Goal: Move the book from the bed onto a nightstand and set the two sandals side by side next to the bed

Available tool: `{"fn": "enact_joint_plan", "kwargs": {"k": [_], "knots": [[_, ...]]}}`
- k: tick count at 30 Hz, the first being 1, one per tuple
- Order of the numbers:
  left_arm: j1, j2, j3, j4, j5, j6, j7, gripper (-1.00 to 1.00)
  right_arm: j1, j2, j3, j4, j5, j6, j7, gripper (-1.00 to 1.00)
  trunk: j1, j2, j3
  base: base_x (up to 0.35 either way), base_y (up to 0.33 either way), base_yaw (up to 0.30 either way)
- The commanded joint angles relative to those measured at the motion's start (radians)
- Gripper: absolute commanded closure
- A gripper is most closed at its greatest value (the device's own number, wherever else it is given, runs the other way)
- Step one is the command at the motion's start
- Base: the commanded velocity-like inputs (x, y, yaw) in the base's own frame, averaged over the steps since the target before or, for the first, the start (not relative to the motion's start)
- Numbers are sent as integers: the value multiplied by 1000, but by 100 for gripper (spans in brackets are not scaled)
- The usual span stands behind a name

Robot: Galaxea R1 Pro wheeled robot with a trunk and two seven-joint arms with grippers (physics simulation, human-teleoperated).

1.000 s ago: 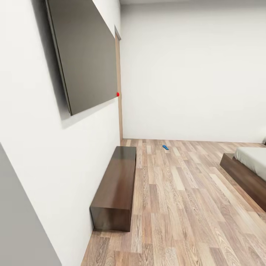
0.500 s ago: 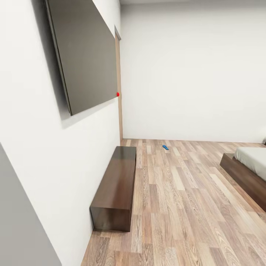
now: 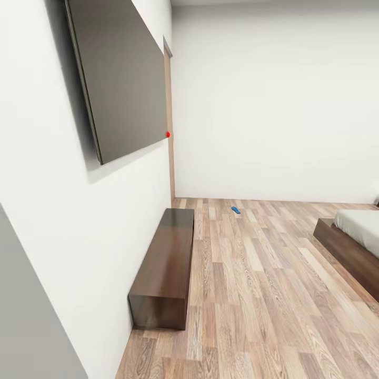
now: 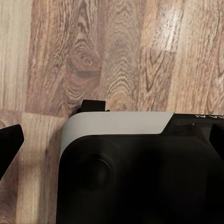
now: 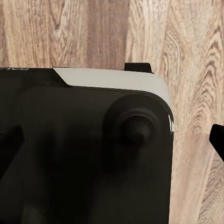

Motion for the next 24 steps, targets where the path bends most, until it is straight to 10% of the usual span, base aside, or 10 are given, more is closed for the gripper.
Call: {"fn": "enact_joint_plan", "kwargs": {"k": [1, 24], "knots": [[-1, 0, 5, 1, 2, -3, -1, -100, -1, 0, 0, 1, -1, -4, 2, -100, 0, -1, -1, 0, 0, 0], [-1, 0, 5, 1, 2, -3, -1, -100, -1, 0, 0, 1, -1, -4, 2, -100, 0, -1, -1, 0, 0, 0]]}}
